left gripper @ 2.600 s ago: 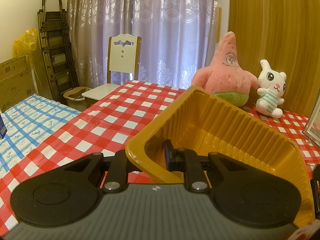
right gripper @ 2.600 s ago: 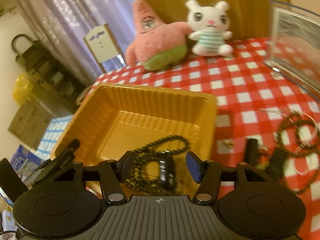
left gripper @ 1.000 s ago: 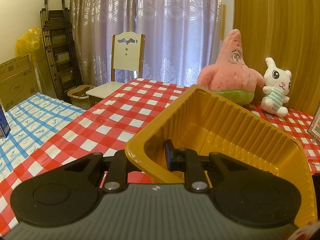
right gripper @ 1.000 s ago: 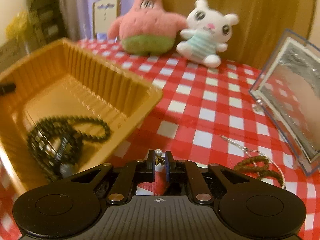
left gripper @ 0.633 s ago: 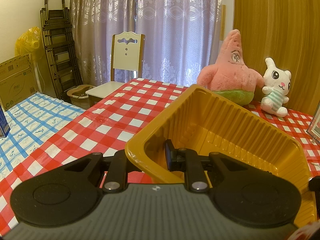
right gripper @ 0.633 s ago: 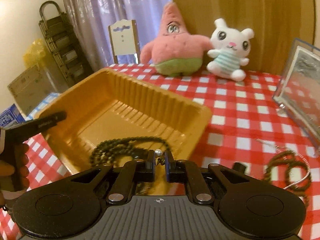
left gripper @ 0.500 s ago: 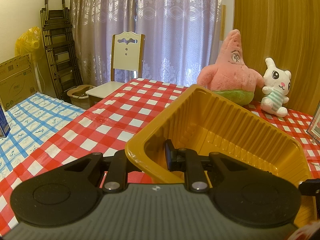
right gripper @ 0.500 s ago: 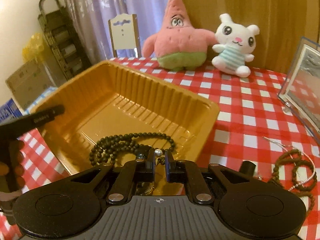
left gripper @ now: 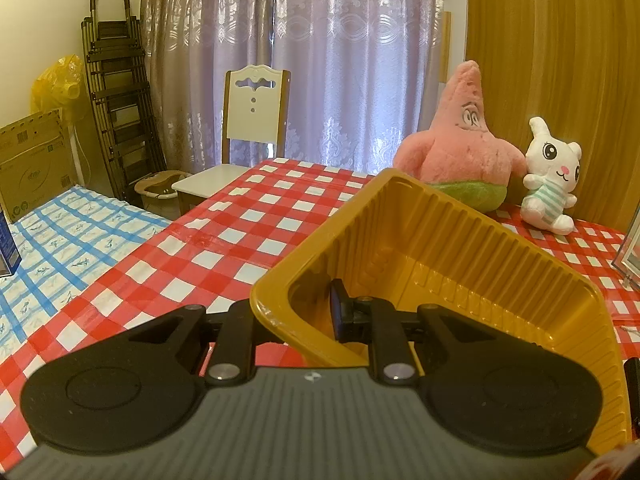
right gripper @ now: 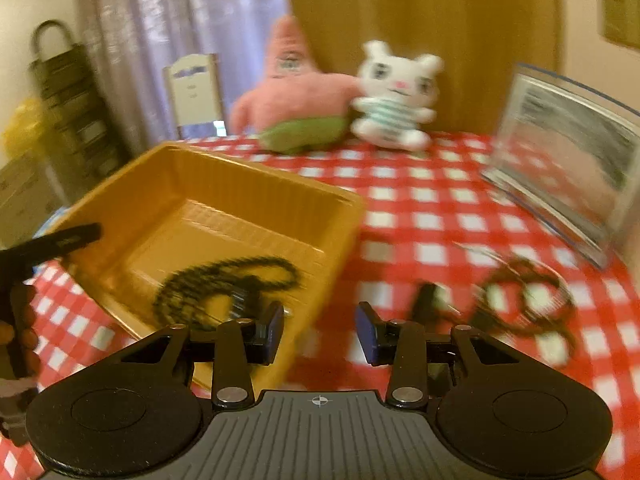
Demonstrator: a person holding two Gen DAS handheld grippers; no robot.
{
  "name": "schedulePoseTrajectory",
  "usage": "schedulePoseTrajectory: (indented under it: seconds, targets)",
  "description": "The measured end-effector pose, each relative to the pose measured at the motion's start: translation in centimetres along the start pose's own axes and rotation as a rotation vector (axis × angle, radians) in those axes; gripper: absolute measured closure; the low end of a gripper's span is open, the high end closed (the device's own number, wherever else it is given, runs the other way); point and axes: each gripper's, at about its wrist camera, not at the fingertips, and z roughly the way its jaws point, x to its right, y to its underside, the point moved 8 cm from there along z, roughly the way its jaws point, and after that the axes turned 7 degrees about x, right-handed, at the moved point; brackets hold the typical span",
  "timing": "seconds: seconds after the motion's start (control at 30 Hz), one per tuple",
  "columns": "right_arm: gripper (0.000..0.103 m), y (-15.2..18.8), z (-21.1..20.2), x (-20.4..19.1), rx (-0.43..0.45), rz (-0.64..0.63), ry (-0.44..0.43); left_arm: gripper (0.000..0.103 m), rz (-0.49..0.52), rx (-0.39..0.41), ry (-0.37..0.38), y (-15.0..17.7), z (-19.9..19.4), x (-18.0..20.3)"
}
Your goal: Organize jewelry
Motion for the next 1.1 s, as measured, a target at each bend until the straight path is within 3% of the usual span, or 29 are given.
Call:
schedulePoseTrajectory:
  seconds: [0.17,0.33,0.67,0.93,1.1]
  targets:
    - [0.063,1.6,-1.3,3.2,-0.037,0.045,0.077,0.085,0.003,0.0,0.001,-0.1,-0.1,0.1]
    - [0.063,1.9,-1.2,4.0,-0.046,0.065,0.091,0.085,0.003,0.002,0.001,-0.1,-0.1,0.1]
    - [0.063,0.2,4.0,4.2,-0.059,0.026,0.127,0.085,0.0,-0.001,-0.001,-0.1,-0.1,0.0]
    - [0.064,0.6,6.8,5.0,-0.106,0.071,0.166,0.086,0.0,0.001,-0.002,-0.1,-0.3,-0.1]
    - [0.08,0.7,7.2,5.3,-0.116,0.087,0.174,0.086,0.001,0.0,-0.002,-0.1,-0.4,-0.1]
